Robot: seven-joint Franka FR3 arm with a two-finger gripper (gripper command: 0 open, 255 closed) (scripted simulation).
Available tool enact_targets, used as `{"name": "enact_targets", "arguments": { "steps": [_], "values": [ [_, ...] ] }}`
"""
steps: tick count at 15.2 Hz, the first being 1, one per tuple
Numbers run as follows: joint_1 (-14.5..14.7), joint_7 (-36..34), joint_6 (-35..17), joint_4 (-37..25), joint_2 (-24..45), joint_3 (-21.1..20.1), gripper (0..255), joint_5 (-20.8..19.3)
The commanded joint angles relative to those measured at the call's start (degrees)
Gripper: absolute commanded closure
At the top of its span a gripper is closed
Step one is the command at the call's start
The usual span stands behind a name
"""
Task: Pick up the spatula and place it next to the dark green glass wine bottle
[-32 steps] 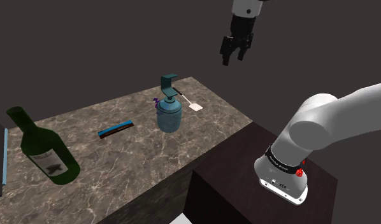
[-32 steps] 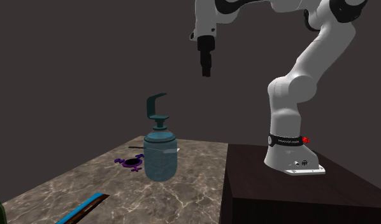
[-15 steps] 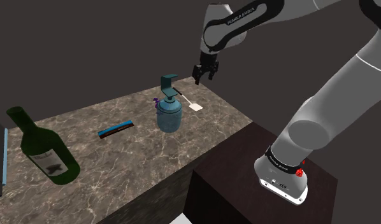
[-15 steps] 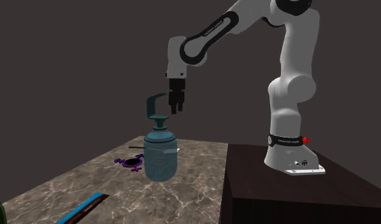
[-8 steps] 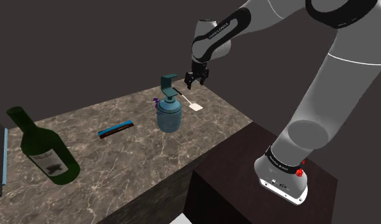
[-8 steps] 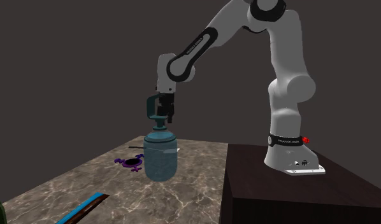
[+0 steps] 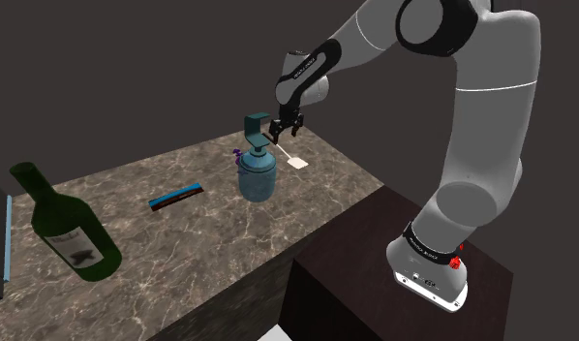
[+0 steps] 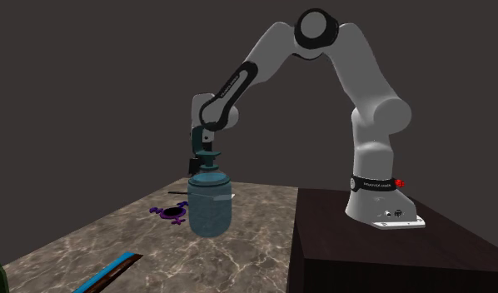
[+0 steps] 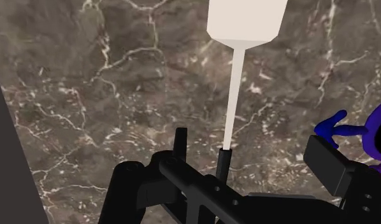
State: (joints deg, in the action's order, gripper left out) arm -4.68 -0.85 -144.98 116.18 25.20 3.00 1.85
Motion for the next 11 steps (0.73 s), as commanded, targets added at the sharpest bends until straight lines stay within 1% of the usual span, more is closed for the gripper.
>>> {"name": "enact_targets", "arguments": {
  "steps": [1,8,11],
  "values": [
    [-0.2,0.2,-0.5,-2.3,2.7,-0.1,0,0.3],
    [-0.5,0.4,-4.4,-3.5,7.7,-0.4,0,0.6],
    [-0.5,0.4,-4.4,-3.5,7.7,-0.4,0,0.6]
  ]
}}
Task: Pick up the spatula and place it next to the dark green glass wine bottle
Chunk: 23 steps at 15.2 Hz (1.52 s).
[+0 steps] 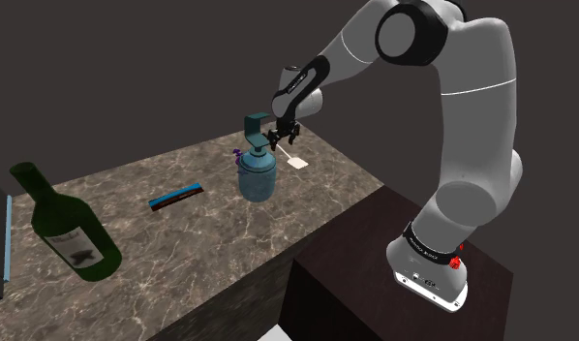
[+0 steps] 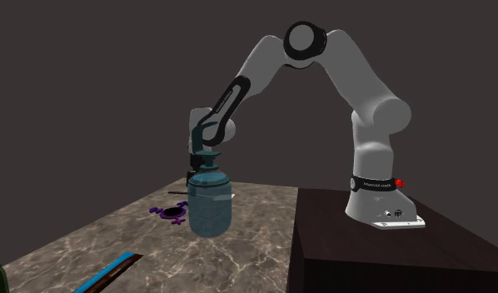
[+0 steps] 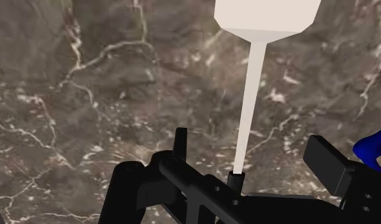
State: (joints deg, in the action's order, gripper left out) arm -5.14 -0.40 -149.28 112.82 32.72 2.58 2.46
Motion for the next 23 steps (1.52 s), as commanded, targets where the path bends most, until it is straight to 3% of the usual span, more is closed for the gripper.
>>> {"name": "enact_targets", "arguments": {
  "steps": [1,5,6,15,23],
  "values": [
    [0.0,0.0,0.0,-0.1,0.2,0.0,0,0.0],
    [0.0,0.0,0.0,-0.1,0.2,0.0,0,0.0],
    [0.0,0.0,0.0,-0.1,0.2,0.0,255,0.0],
    [0.0,0.0,0.0,-0.1,0.2,0.0,255,0.0],
    [0.2,-0.2,4.3,0.4,-4.7,0.3,255,-0.3]
  ]
}}
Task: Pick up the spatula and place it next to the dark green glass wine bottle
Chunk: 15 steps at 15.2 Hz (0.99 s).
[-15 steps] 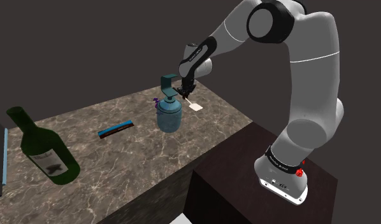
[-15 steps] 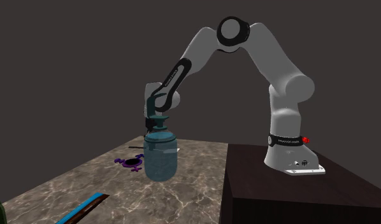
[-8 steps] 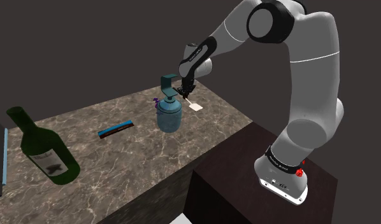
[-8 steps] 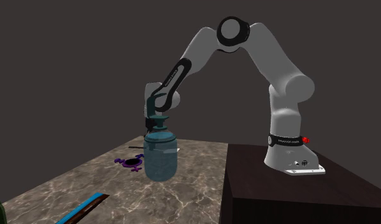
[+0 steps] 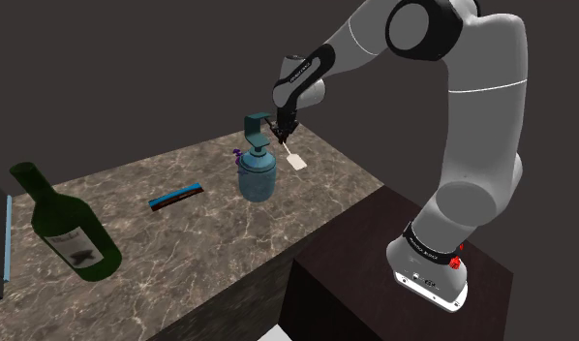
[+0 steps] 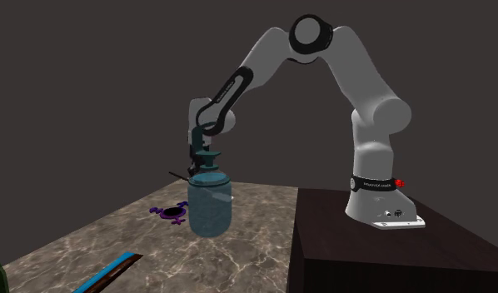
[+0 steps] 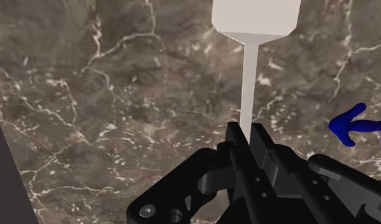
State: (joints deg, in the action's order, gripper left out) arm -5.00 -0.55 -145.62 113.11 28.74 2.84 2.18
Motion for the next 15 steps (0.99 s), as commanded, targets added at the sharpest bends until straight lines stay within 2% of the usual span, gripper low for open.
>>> {"name": "enact_targets", "arguments": {
  "steps": [1,15],
  "values": [
    [0.1,-0.1,1.2,0.1,-1.3,0.1,255,-0.1],
    [0.4,-0.5,9.7,-1.0,-8.6,0.4,255,-0.7]
  ]
}}
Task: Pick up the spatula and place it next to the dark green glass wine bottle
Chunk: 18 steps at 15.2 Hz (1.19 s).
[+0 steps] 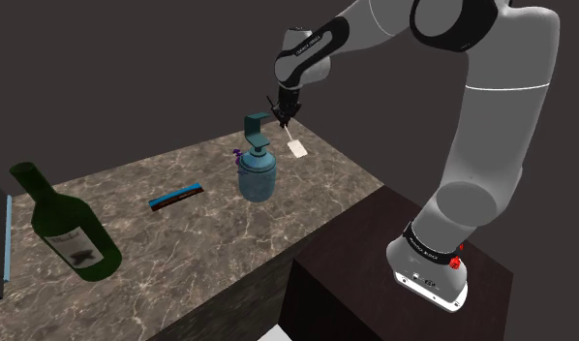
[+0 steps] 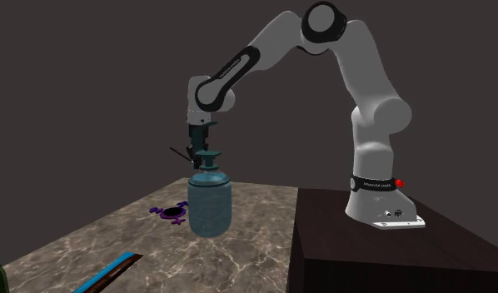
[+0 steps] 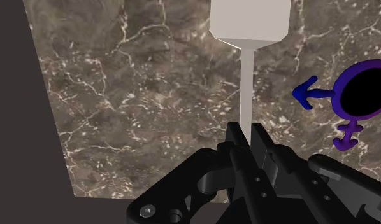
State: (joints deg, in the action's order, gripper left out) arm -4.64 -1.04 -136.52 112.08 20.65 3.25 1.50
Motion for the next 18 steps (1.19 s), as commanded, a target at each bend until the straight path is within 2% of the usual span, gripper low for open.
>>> {"name": "enact_targets", "arguments": {
  "steps": [1,18],
  "values": [
    [0.0,-0.1,1.2,-0.2,-1.0,0.0,255,-0.1],
    [0.2,-0.4,12.6,-5.1,-7.4,0.2,255,-0.7]
  ]
}}
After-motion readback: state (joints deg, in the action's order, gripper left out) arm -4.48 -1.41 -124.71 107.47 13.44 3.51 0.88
